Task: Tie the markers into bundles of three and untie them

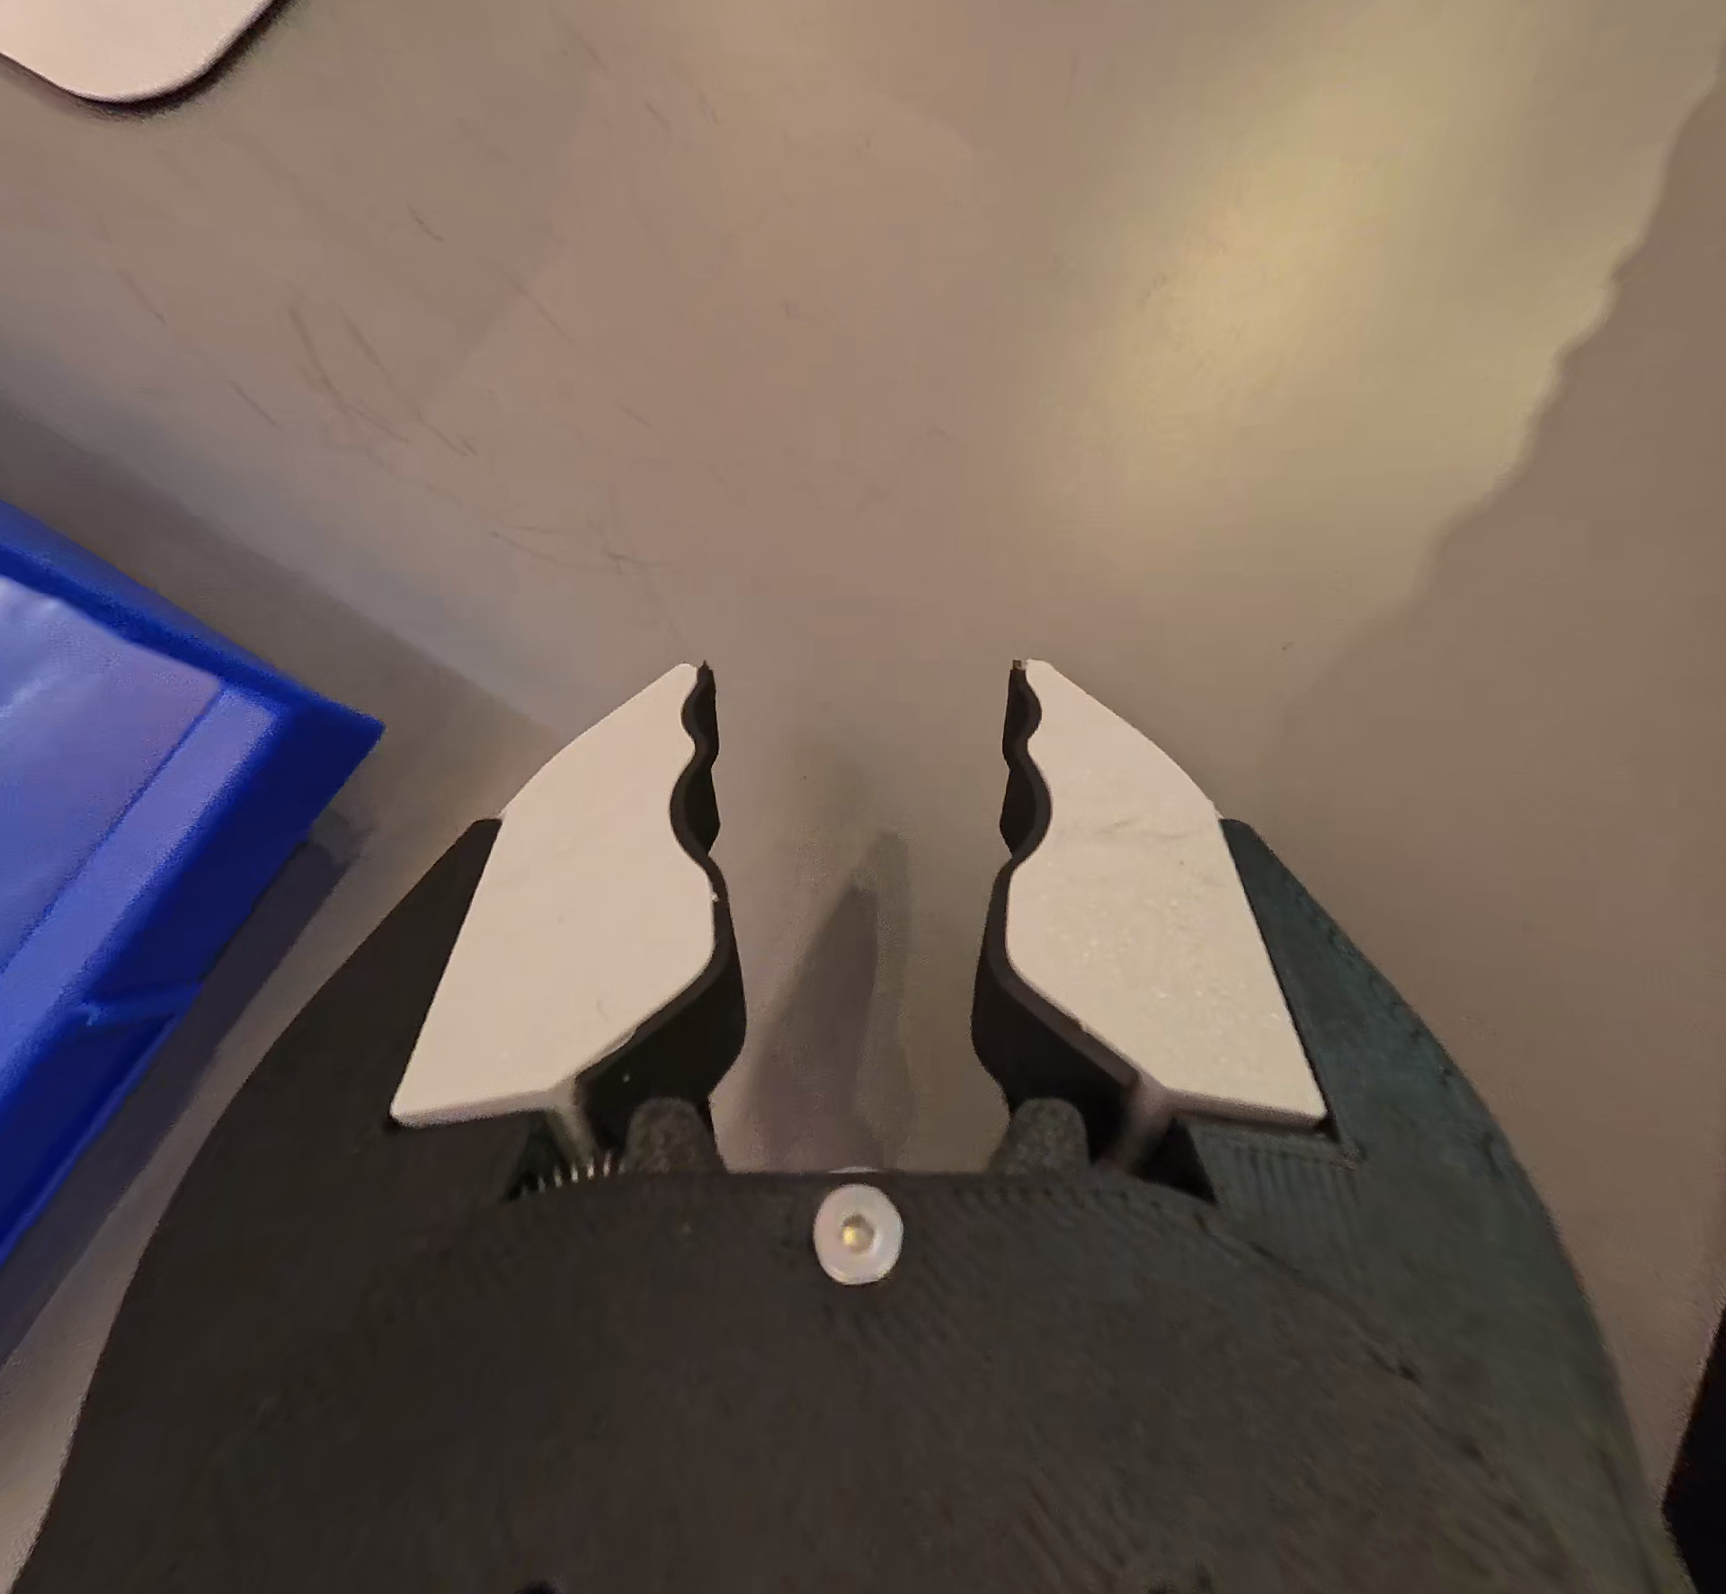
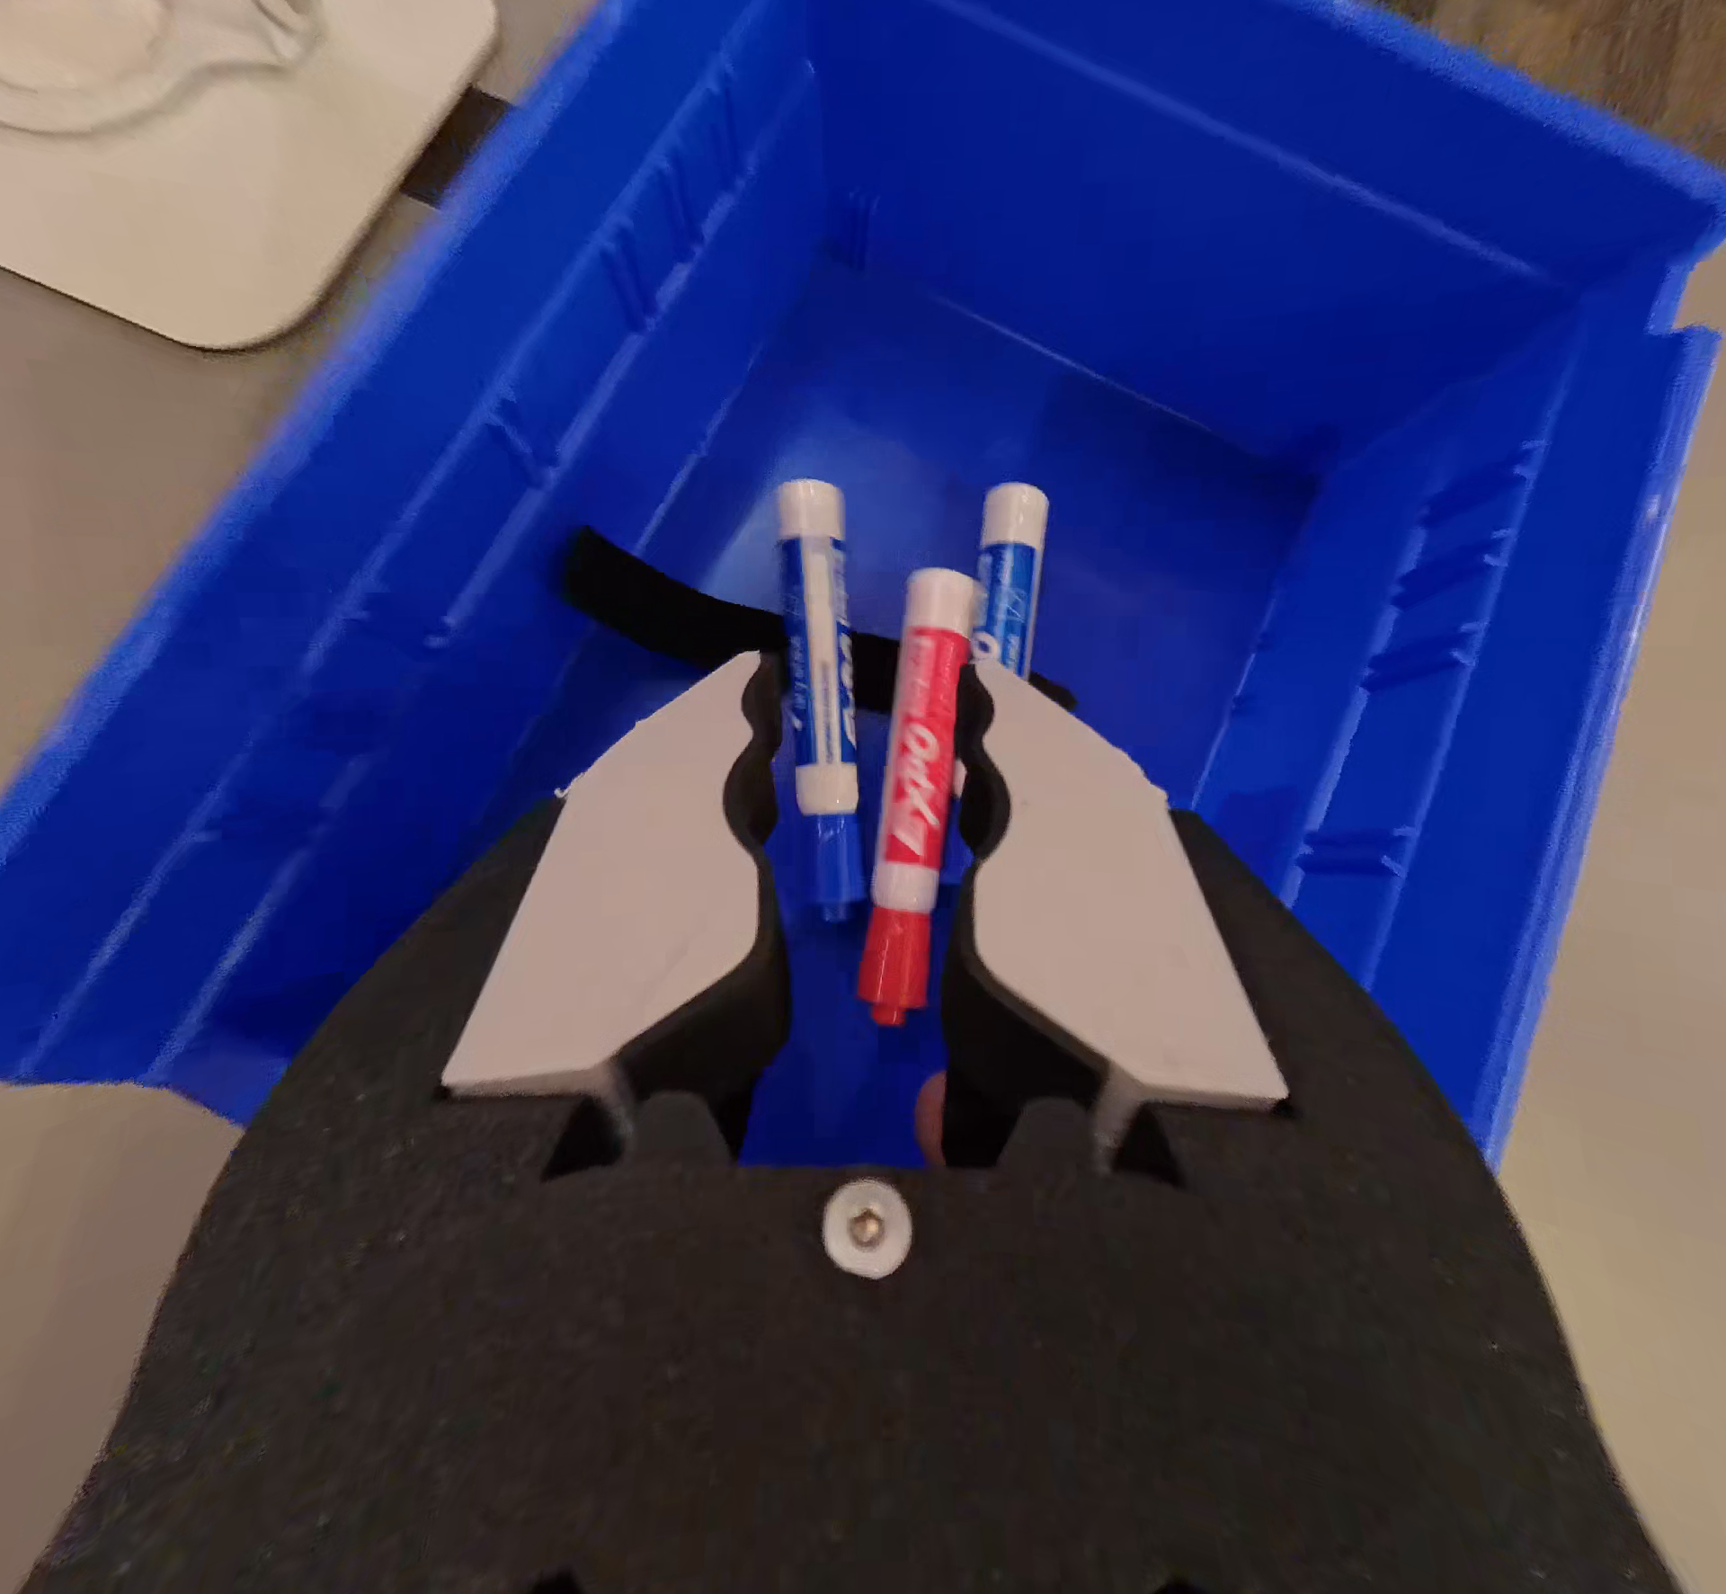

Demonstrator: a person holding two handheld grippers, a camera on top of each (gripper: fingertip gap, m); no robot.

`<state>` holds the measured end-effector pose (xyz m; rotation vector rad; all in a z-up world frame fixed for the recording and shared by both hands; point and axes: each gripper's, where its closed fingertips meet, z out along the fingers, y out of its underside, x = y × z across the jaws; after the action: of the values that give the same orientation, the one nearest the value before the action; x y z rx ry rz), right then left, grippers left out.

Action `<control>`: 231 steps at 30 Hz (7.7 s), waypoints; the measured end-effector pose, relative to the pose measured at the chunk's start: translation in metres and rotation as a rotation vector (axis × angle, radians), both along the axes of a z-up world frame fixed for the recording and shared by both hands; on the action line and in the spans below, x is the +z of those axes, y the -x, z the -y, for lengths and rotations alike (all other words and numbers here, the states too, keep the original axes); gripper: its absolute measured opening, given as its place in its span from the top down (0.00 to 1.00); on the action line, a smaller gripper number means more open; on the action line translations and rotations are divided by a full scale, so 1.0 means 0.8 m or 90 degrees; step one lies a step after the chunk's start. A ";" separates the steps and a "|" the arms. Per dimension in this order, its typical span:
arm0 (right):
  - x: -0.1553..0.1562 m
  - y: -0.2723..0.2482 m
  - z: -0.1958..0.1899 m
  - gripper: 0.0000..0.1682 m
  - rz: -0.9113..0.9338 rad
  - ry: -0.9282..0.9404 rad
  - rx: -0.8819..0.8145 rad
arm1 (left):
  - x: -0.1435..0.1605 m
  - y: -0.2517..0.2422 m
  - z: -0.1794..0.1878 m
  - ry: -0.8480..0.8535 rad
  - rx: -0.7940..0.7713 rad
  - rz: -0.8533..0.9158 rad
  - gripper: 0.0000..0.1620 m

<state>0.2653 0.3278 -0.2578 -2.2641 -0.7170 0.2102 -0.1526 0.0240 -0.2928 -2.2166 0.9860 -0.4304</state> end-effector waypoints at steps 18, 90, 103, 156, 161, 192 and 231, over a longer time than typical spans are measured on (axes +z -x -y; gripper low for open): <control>0.063 0.122 0.137 0.88 -0.063 -0.208 0.201 | 0.081 0.155 -0.126 -0.135 0.057 -0.280 0.59; 0.043 0.263 0.256 0.84 -0.263 -0.087 0.483 | 0.125 -0.103 -0.097 -0.050 -0.115 0.070 0.86; 0.060 0.292 0.269 0.64 -0.415 -0.052 0.573 | 0.060 -0.244 -0.092 -0.032 -0.234 0.299 0.86; 0.033 0.256 0.313 0.90 -0.331 -0.060 0.692 | 0.044 -0.270 -0.073 -0.135 -0.323 0.302 0.85; 0.025 0.265 0.311 0.90 -0.299 -0.070 0.669 | 0.043 -0.271 -0.080 -0.137 -0.301 0.296 0.85; 0.013 0.268 0.292 1.00 -0.273 -0.088 0.608 | 0.034 -0.269 -0.101 -0.166 -0.211 0.233 0.76; 0.007 0.268 0.305 1.00 -0.286 -0.066 0.668 | 0.055 -0.264 -0.084 -0.051 -0.527 0.150 0.76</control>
<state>0.0506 0.0837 -0.2521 -1.4528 -1.5330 1.0931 0.0588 0.0912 -0.2490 -1.5500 1.7190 -0.9643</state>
